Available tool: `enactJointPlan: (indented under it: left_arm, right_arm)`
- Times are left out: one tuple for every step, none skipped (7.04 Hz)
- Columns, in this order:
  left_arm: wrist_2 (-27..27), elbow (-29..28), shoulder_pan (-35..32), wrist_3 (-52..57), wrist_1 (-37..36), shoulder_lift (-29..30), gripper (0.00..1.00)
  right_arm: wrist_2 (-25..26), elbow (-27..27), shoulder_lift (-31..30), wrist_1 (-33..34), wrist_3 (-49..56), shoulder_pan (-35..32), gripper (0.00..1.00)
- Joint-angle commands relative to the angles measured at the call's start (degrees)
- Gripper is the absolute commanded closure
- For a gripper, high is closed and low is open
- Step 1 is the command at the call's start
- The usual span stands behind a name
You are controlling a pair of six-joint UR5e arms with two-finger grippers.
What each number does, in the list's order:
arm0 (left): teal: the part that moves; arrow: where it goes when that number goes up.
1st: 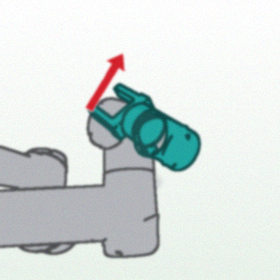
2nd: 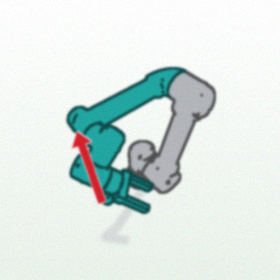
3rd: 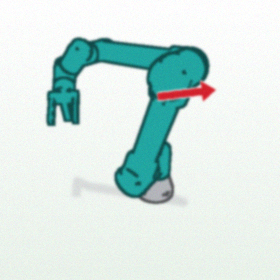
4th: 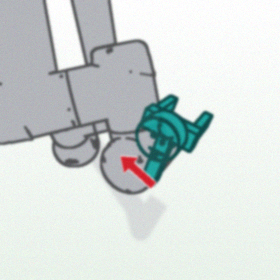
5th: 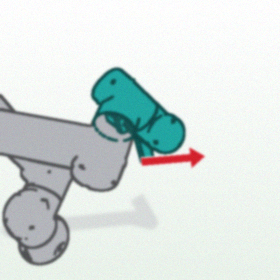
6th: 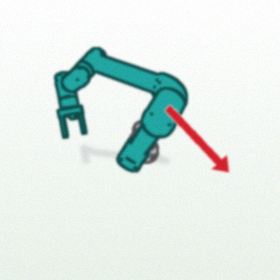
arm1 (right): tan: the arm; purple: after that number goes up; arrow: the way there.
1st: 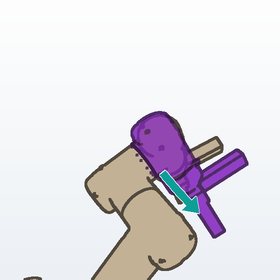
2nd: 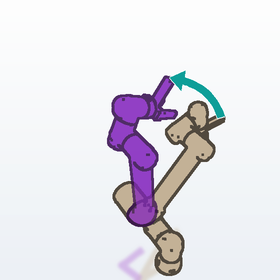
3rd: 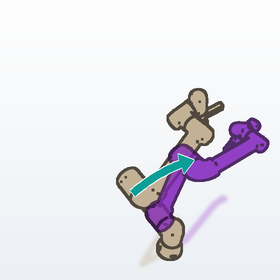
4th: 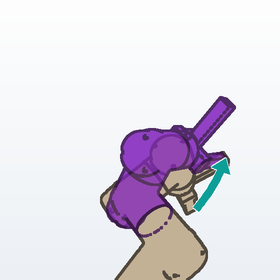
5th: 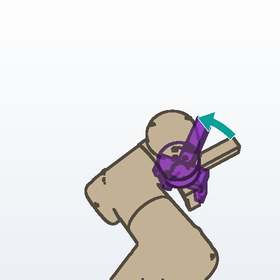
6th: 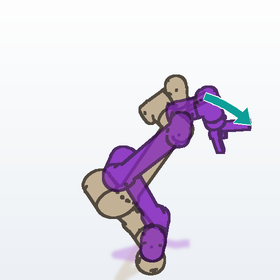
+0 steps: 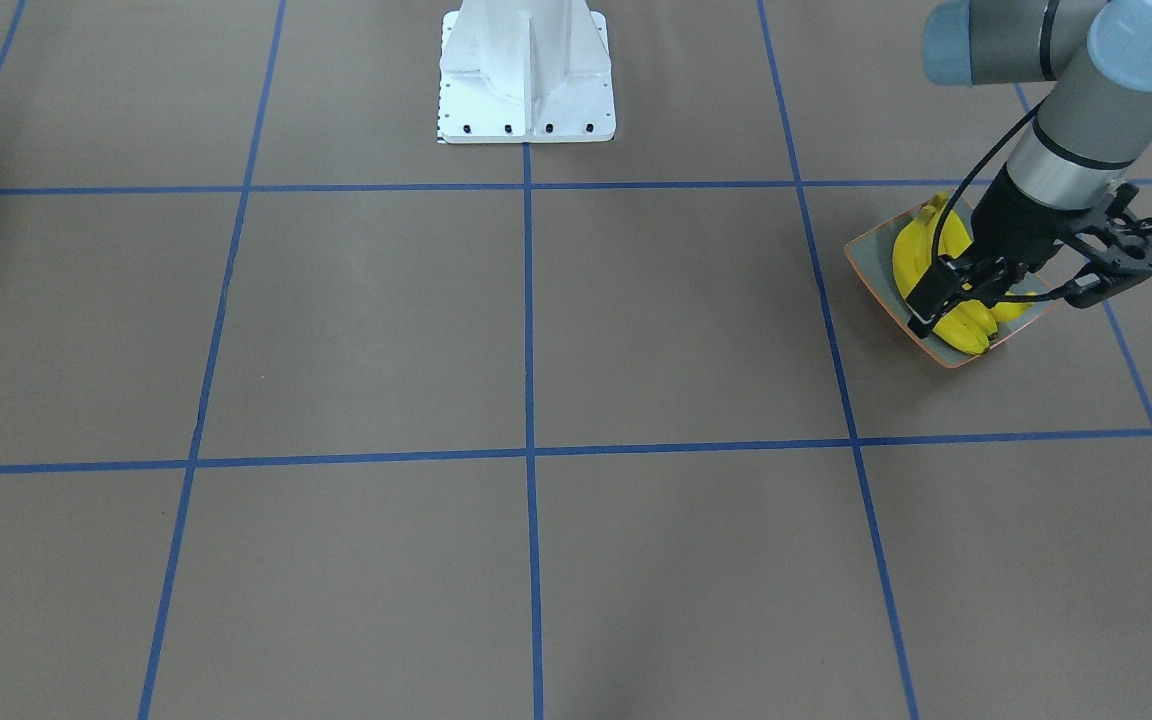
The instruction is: Transfer all bananas from basket to plate
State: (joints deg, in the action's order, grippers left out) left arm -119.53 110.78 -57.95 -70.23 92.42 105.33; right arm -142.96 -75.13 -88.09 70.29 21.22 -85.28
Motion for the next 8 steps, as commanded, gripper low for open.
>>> enactJointPlan:
  left_arm:
    - [0.00, -0.12, 0.03, 0.09, 0.12, 0.05, 0.00]
    - [0.00, -0.12, 0.03, 0.09, 0.12, 0.05, 0.00]
    - [0.00, -0.21, 0.03, 0.09, 0.12, -0.04, 0.00]
    - [0.00, -0.56, 0.03, 0.18, 0.30, 0.05, 0.00]
    - [0.00, -1.34, -0.05, 0.18, 1.43, -0.04, 0.00]
    - [0.00, -2.31, 0.03, 0.18, 2.66, -0.04, 0.00]
    - [0.00, -2.58, 0.03, 0.18, 2.93, -0.04, 0.00]
    - [0.00, -2.58, -0.05, 0.18, 2.94, -0.04, 0.00]
  right_arm:
    - [0.57, 0.51, 0.02, -0.07, 0.93, 2.56, 0.00]
    - [0.66, 0.60, 0.11, -0.07, 1.02, 3.27, 0.00]
    - [0.66, 0.69, 0.03, -0.07, 1.11, 3.97, 0.00]
    - [0.66, 1.21, 0.03, 0.19, 1.11, 4.50, 0.00]
    - [0.66, 1.91, -0.06, 0.20, 1.11, 4.59, 0.00]
    - [0.66, 2.10, -0.15, 0.20, 1.11, 4.94, 0.00]
    - [0.58, 2.10, -0.15, 0.28, 1.11, 5.21, 0.01]
    - [0.49, 2.18, -0.15, 0.46, 1.11, 5.56, 0.02]
